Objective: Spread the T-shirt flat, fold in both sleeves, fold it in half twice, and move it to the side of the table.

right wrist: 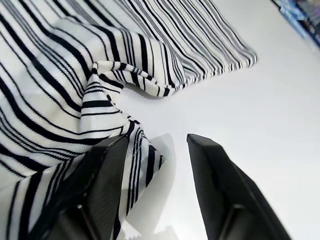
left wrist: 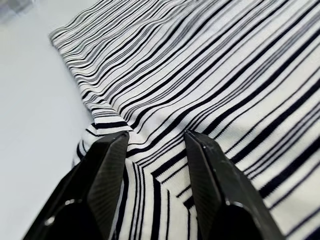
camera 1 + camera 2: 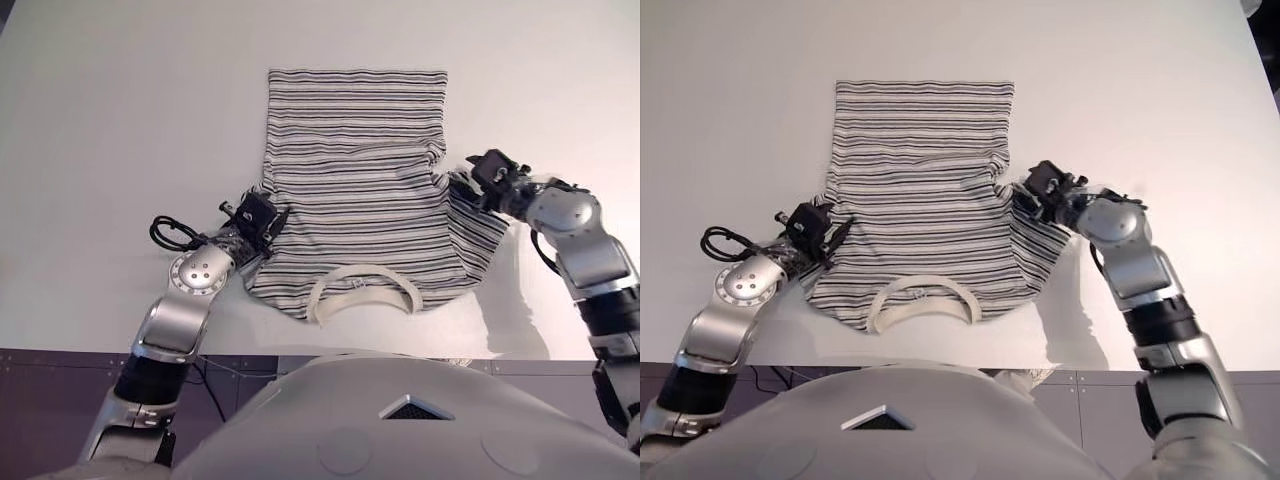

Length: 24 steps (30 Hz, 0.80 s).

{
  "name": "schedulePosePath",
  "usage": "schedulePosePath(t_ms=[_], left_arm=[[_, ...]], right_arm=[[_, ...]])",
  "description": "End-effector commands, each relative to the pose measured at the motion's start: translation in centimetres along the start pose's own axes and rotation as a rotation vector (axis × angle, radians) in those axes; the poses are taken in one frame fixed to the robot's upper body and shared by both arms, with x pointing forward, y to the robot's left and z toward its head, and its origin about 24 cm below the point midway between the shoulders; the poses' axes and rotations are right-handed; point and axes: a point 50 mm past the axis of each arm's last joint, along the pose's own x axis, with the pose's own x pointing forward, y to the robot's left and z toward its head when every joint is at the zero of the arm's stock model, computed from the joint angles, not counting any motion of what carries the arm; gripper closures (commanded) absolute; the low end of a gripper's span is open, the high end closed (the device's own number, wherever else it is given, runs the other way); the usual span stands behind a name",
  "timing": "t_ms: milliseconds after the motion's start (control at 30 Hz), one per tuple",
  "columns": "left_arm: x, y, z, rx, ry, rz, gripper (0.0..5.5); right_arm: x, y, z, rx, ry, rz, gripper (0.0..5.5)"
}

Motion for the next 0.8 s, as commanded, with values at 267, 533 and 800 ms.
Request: schedulePosePath(t_ms=[267, 533, 800], left_arm=[[0.2, -0.3, -2.5, -0.017, 0.039, 0.109, 3.43], [-0.1, 1.7, 1.8, -0.010, -0.135, 0.277, 3.43], [-2.7, 2.3, 3.1, -0.035, -0.168, 0.342, 3.43]], right_arm=[[-0.8, 1.4, -3.5, -0.056, 0.197, -0.009, 3.32], [-4.7, 2.5, -4.4, -0.038, 0.276, 0.051, 3.32], [-4.7, -1.2, 0.6, -0.039, 0.018, -0.179, 3.32]])
